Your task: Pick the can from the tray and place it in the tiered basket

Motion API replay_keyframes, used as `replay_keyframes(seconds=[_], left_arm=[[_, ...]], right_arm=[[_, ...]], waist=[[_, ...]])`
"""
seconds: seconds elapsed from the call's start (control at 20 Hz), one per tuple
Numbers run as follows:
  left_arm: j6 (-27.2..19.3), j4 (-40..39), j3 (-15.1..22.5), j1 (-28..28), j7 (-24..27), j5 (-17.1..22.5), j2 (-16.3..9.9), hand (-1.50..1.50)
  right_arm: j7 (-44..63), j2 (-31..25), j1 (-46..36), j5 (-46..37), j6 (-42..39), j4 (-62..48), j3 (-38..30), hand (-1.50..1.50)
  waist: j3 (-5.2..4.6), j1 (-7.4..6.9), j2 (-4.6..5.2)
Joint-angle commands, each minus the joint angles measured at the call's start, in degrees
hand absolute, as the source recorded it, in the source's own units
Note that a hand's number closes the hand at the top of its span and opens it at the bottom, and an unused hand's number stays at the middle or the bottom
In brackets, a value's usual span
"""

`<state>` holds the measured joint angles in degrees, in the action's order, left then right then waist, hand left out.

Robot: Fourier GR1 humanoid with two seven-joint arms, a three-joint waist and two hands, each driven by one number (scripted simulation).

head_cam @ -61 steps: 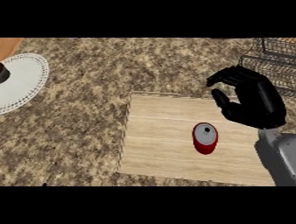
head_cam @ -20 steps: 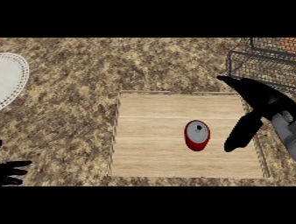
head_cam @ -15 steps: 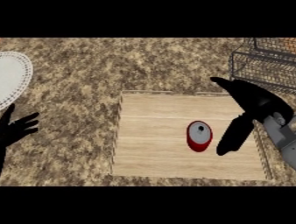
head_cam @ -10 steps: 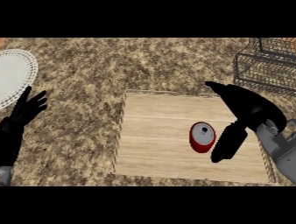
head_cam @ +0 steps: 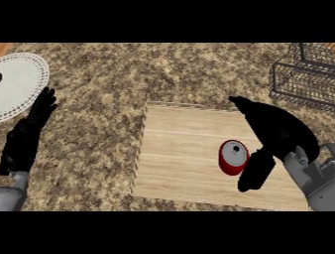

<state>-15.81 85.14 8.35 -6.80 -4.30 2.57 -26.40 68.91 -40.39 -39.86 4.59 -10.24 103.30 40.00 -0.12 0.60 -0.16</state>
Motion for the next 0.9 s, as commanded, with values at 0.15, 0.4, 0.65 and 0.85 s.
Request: replay_keyframes(seconds=[0.15,0.4,0.65,0.85], left_arm=[[1.9,-2.5,-2.0,-2.8,0.1,0.5,0.1,0.00],[0.5,-3.4,-0.7,-0.9,2.1,-1.7,2.3,0.00],[1.8,-2.1,-1.7,0.5,2.7,-1.3,1.9,0.00],[3.3,-6.6,-3.0,-2.6,4.5,-1.3,1.9,0.00]], right_arm=[[10.9,2.4,2.9,-3.9,0.4,-0.3,3.7,-1.50],[12.9,1.7,3.1,-1.7,-0.8,0.4,1.6,-1.50],[12.7,2.7,3.9,-3.4,-0.1,-0.4,1.6,-1.50],[8.9,6.7,3.7,-5.7,0.5,-7.4,3.2,-1.50]], waist=[[0.05,-0.20,0.03],[0.01,-0.26,0.00],[0.04,-0.62,-0.07],[0.04,-0.87,0.24]])
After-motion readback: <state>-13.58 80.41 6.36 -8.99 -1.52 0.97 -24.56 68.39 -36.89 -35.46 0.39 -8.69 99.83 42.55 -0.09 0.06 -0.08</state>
